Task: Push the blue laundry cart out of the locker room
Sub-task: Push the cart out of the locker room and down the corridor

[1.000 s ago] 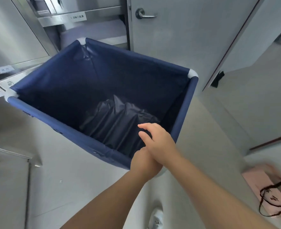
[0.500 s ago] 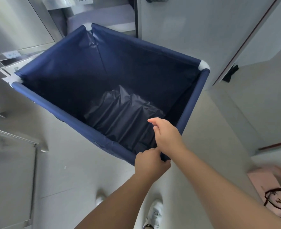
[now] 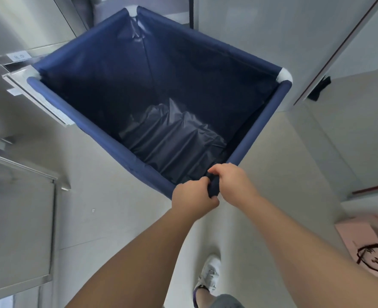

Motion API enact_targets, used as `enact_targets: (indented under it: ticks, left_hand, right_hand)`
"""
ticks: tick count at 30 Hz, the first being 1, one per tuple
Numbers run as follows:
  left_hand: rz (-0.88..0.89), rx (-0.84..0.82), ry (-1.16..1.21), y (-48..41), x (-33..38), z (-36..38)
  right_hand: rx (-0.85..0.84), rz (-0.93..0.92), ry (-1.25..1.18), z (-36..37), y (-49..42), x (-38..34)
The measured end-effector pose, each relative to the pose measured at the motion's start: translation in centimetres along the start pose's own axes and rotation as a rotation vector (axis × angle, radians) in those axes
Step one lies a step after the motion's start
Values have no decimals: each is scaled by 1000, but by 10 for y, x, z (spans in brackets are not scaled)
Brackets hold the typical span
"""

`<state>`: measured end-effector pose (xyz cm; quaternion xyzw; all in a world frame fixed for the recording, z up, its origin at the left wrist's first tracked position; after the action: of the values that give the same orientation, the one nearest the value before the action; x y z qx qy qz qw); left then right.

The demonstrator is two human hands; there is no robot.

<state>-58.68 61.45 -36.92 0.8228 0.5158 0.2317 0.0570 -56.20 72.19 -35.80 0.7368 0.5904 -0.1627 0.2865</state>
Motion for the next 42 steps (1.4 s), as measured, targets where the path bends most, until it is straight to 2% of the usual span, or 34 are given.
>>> enact_targets:
  ticks: [4,7,14,17,23,29,34,35,39,42]
  left_hand:
    - [-8,2,-41,-6,-23,-11]
    - [-17,-17,-46,-9,-40,-18]
    - [12,-6,-65,-5,-54,-23]
    - [20,12,-89,2,-58,-18]
    - [33,94,-113,4,-48,-16]
    - [46,81,-124,5,-45,-16]
    - [97,29,-95,13,-32,-8]
    - [108,10,-93,16,-29,-5]
    - [212,-108,-61,32,-11,9]
    - [303,-235,-53,42,-5,17]
  right_hand:
    - [51,-162,3,10,-3,-27]
    - [81,-209,9,19,-6,-40]
    - [32,-271,72,34,-10,-42]
    - [-24,-334,236,42,-14,-45]
    - [-43,-202,531,32,-9,-22]
    - [-53,10,438,-3,-9,14]
    - [-56,171,557,-11,-20,7]
    - [-76,185,521,-7,-23,1]
    - [-86,273,81,19,-22,-13]
    - [-67,305,-3,31,-17,-18]
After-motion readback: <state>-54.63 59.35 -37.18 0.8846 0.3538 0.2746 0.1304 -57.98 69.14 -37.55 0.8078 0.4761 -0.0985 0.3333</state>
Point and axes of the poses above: each hand's wrist, its own y-axis away from the middle knuckle, its own z-axis out of the palm, x = y × z, the point moved 9 cm from there along -y, towards the middle knuckle, and after that the axes turned 9 degrees about -z, right-handed, at the moved point
